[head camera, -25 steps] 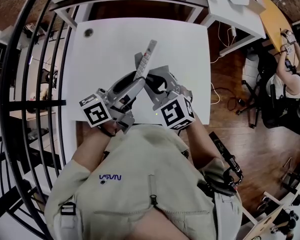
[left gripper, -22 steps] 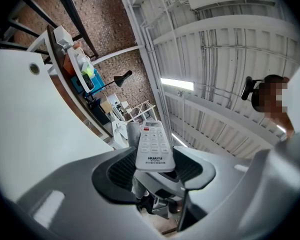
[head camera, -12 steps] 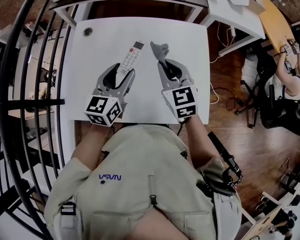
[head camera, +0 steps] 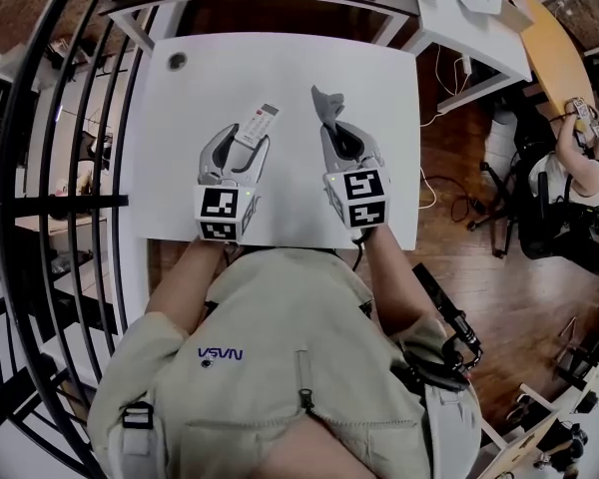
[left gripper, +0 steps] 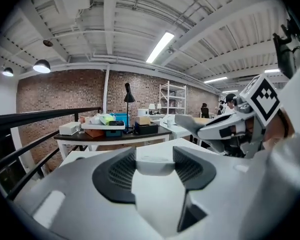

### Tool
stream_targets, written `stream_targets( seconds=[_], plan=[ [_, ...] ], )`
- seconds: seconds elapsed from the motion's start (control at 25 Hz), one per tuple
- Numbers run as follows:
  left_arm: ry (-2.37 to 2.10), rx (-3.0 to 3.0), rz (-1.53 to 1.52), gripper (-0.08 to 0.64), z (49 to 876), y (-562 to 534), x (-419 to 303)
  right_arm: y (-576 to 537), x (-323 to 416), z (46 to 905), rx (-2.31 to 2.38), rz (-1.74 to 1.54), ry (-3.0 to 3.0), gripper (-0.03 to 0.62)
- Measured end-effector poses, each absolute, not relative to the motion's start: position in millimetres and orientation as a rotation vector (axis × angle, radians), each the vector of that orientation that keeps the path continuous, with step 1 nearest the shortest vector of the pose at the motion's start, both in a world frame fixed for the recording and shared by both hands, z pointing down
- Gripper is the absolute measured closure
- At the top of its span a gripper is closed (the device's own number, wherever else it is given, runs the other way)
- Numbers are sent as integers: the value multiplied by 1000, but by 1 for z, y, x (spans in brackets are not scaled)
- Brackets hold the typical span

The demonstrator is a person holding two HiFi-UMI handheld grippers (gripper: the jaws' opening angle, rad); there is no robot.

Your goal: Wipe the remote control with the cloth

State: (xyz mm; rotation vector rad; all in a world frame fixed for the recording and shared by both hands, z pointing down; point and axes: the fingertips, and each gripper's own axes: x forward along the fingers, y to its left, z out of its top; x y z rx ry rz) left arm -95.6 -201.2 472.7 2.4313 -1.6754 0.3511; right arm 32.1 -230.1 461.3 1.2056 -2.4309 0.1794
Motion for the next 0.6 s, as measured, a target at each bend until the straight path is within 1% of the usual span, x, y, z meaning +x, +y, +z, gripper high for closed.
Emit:
stream_targets(
  seconds=[0.6],
  plan=[
    [-1627, 2373, 575, 321, 537, -224, -89, -239, 41, 534, 1150, 297, -2283, 554]
  ],
)
